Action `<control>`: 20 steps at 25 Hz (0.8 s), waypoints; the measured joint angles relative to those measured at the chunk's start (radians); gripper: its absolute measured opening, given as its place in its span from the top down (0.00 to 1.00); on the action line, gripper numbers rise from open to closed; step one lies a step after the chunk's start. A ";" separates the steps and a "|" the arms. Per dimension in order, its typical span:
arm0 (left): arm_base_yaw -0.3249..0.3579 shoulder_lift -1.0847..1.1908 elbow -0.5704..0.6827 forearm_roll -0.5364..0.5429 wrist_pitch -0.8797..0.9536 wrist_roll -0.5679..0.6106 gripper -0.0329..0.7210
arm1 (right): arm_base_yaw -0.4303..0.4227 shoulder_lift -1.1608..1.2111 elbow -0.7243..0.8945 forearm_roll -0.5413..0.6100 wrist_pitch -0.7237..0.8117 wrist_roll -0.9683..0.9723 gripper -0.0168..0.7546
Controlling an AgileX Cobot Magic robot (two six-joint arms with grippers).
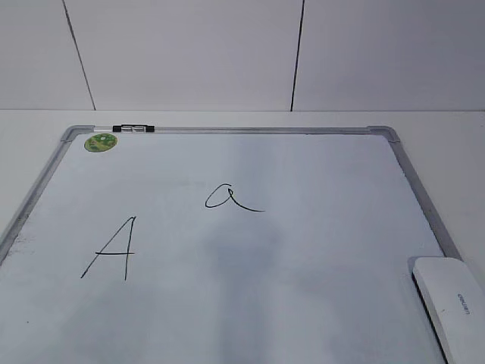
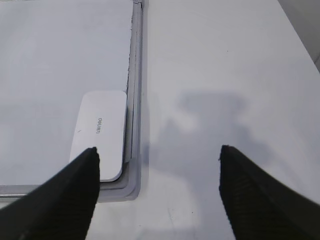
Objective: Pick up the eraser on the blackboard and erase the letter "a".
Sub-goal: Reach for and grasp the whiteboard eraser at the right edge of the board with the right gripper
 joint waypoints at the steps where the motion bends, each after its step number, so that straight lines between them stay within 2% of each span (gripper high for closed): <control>1: 0.000 0.000 0.000 0.000 0.000 0.000 0.65 | 0.000 0.000 0.000 0.000 0.000 0.000 0.21; 20: 0.000 0.000 0.000 0.000 0.000 0.000 0.65 | 0.000 0.000 0.000 0.012 0.000 0.000 0.21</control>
